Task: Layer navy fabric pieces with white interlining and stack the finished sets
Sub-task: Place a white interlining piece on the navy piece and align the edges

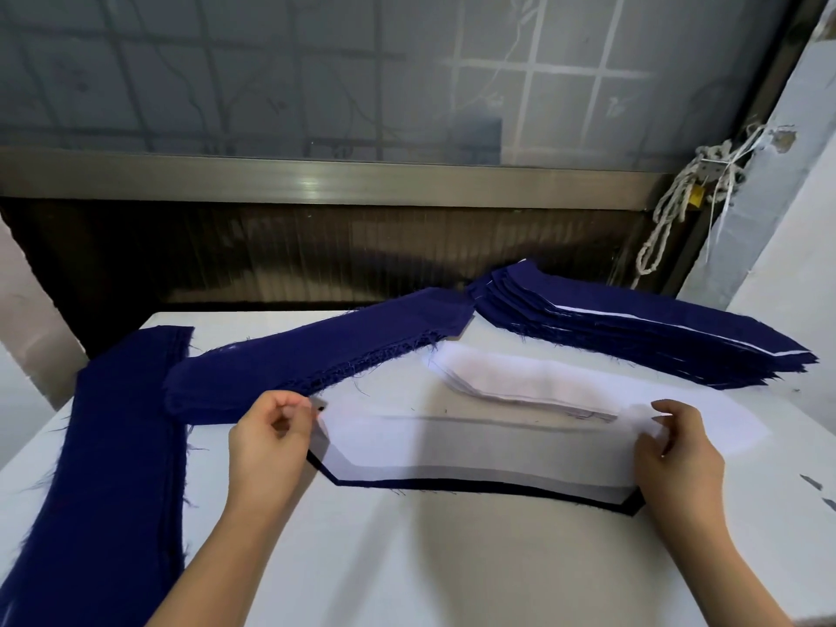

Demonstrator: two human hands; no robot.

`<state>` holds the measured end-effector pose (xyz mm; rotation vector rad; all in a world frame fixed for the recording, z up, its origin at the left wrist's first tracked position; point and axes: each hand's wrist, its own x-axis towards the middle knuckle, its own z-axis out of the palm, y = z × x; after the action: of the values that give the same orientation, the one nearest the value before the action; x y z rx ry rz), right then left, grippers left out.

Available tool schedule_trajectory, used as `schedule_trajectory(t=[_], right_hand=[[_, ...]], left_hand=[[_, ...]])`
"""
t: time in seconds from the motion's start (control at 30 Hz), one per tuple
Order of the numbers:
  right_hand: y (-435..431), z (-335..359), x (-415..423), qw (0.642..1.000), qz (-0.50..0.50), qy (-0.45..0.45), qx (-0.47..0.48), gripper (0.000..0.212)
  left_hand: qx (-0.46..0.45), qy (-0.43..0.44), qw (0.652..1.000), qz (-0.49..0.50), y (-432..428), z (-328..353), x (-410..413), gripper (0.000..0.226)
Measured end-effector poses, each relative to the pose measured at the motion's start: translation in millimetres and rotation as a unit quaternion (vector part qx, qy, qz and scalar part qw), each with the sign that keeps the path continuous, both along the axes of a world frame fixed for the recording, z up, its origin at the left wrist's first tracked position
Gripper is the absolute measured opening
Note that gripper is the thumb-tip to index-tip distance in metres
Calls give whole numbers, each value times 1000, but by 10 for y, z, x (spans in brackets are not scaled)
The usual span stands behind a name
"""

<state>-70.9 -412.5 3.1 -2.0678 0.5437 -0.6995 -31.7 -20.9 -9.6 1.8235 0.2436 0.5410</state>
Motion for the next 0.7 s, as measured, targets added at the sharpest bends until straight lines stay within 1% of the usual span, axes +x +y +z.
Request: schedule_trajectory(t=[0.07,0.13,0.17,0.2,0.23,0.27,0.3,0.37,0.43,0.6,0.7], right_hand=[[-19,-8,-8,1000,-11,-9,5,35],[-37,-18,-4,1000,-14,-8,9,34],[-44,-21,1,1000,-12,-4,10,33],[-44,-26,9,1000,-9,1,10,33],[-48,-32,14,1000,-7,4,9,32],[-47,-36,18,1000,-5,7,9,32],[-46,-38,18,1000,-4,10,7,32],[-41,-38,19,1000,0,14,3,32],[-32,-37,14,1000,6,18,-2,32],[-12,-53,3,999,21,24,-15,32],[-18,-61,14,1000,19,14,-20,32]], left_hand=[[-29,-15,999,8,-7,4,-11,18],[-27,-15,999,19,-3,3,-13,16],[6,-1,1000,21,4,-4,-3,11],[63,20,998,20,9,-11,9,5],[136,42,990,17,2,-18,20,7],[211,59,976,9,-12,-33,33,18],[267,74,961,0,-32,-43,42,28],[322,101,941,-7,-73,-27,56,40],[329,119,937,-11,-73,-19,62,40],[284,109,952,-20,-40,22,51,16],[253,92,962,-32,-28,7,38,15]])
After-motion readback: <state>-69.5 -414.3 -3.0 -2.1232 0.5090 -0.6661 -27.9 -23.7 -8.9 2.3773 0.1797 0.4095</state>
